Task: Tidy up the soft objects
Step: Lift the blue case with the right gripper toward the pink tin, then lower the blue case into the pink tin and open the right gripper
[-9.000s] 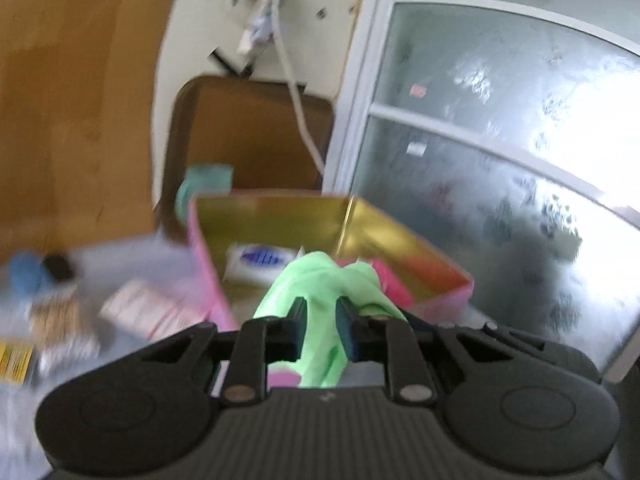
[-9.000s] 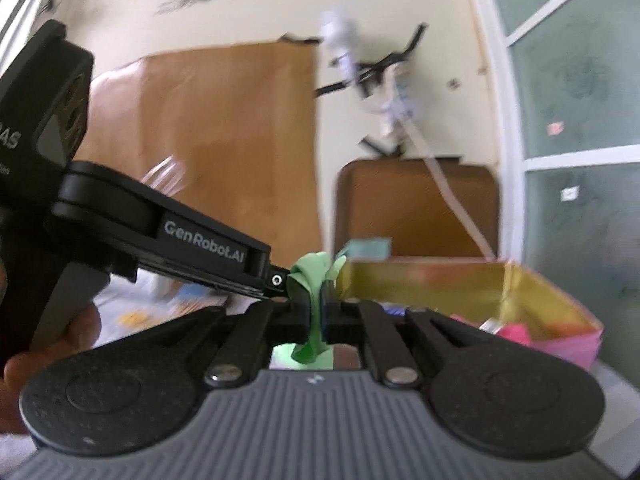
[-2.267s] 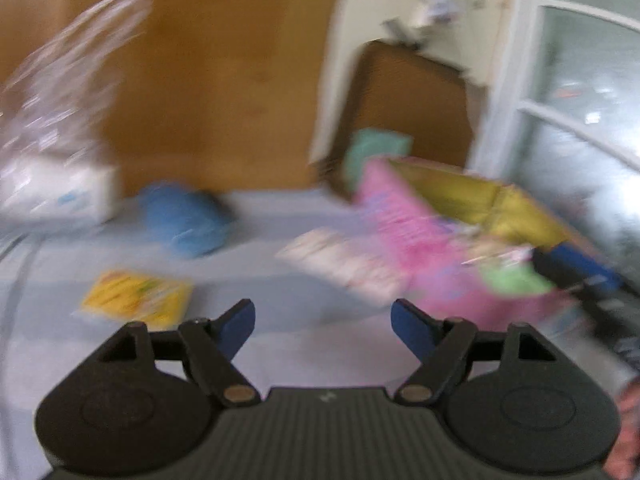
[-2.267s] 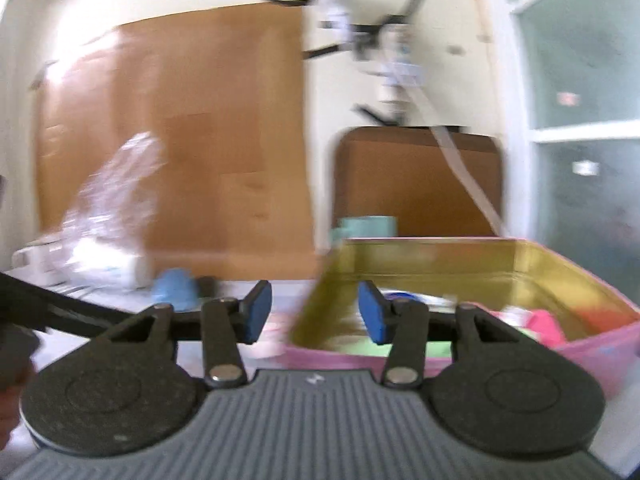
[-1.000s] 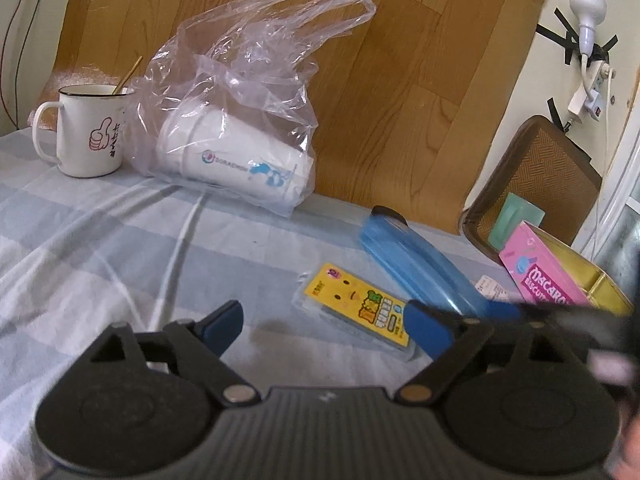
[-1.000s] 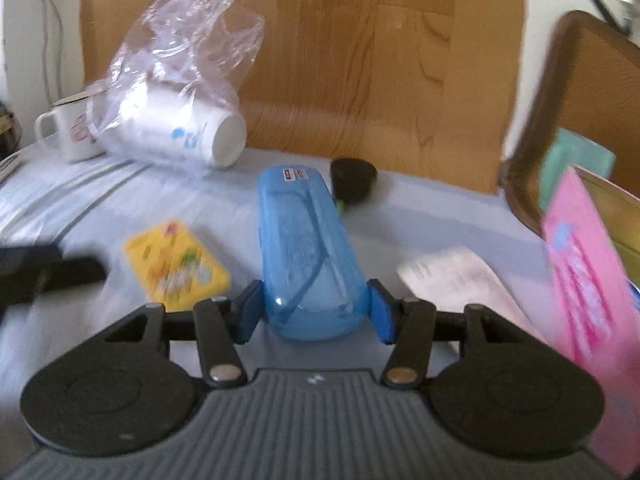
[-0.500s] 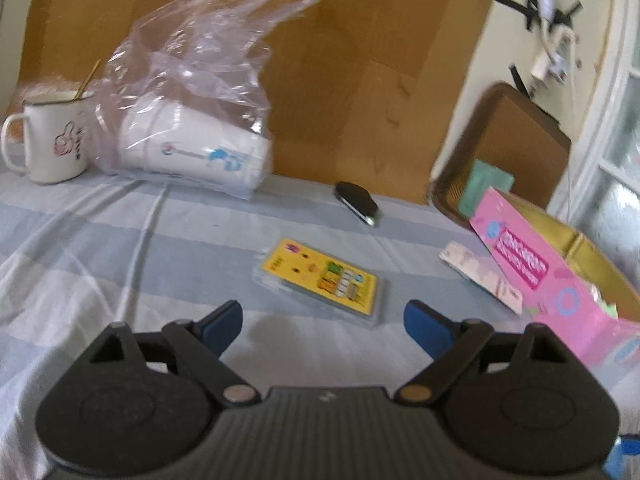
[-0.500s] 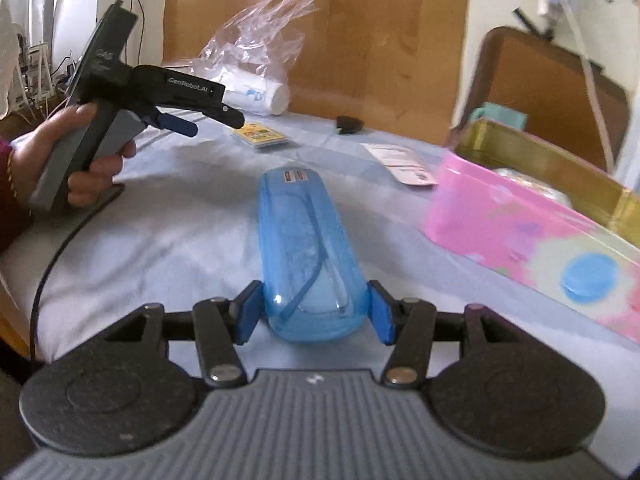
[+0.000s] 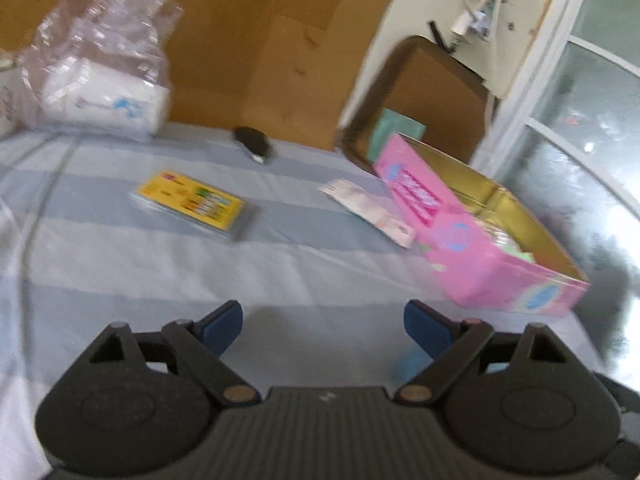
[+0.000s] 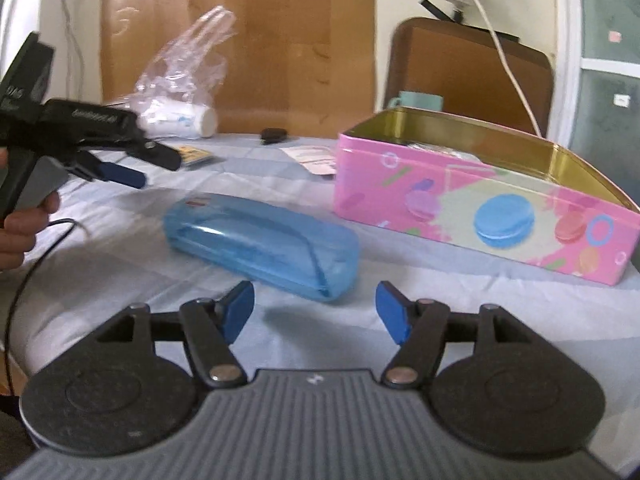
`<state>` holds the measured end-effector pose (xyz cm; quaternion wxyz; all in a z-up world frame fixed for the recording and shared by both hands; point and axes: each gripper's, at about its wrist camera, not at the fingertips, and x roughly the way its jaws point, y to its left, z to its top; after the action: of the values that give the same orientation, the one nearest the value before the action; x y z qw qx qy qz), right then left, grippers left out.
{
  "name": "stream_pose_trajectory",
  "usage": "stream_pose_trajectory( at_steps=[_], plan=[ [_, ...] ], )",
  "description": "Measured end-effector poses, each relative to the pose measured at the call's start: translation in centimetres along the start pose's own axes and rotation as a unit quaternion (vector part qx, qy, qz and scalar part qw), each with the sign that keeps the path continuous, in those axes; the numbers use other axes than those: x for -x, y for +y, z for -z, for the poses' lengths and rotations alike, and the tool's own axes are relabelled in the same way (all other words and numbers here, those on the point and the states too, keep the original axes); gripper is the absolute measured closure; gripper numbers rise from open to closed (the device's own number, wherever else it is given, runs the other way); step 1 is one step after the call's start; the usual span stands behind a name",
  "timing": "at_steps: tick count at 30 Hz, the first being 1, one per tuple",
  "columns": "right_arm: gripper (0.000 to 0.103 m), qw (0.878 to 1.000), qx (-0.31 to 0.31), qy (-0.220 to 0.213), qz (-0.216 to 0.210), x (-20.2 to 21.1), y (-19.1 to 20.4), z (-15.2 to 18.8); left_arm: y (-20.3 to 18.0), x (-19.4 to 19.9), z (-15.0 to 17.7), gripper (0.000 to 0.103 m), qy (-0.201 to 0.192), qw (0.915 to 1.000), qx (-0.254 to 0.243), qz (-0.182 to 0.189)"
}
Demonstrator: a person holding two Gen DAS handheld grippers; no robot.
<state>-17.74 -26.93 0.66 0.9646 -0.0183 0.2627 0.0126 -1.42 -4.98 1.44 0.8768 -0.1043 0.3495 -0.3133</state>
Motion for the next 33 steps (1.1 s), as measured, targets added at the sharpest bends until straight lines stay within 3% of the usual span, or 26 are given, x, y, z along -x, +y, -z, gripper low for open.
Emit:
stream_pose_trajectory(
  at_steps=[6,10,12,15,18,21,26,33],
  plan=[
    [0.03,1.0,0.011,0.007,-0.005,-0.6,-0.4,-0.1,-4.3,-1.0,0.7,0.012,0.03,0.9979,-0.037,0.044],
    [0.027,1.0,0.01,0.019,-0.022,-1.7,-0.9,-0.5,-6.1,-2.7,1.9,0.014,0.058,0.9957,-0.055,0.047],
    [0.031,0.999,-0.006,0.021,-0.046,-2.2,-1.2,-0.8,-6.6,-3.2,2.7,0.014,0.051,0.9958,-0.06,0.047],
    [0.034,0.999,0.011,0.011,-0.028,-2.1,-0.2,-0.8,-7.9,-2.7,2.7,0.014,0.039,0.9945,-0.092,0.033],
    [0.042,0.999,0.018,-0.017,-0.025,-1.2,0.0,-0.9,-8.0,-1.7,1.5,0.016,0.019,0.9957,-0.086,0.028],
    [0.042,0.998,0.019,-0.059,-0.009,0.1,-0.2,-1.8,-8.5,-0.9,-0.3,0.017,-0.002,0.996,-0.078,0.044],
    [0.042,0.994,0.005,-0.109,0.023,0.9,-1.7,-3.7,-11.2,-0.6,-3.3,0.017,-0.042,0.9911,-0.113,0.058],
    [0.042,0.987,-0.01,-0.137,0.082,0.2,-5.2,-5.3,-15.5,-3.6,-6.8,0.017,-0.05,0.9848,-0.144,0.083]
  ],
)
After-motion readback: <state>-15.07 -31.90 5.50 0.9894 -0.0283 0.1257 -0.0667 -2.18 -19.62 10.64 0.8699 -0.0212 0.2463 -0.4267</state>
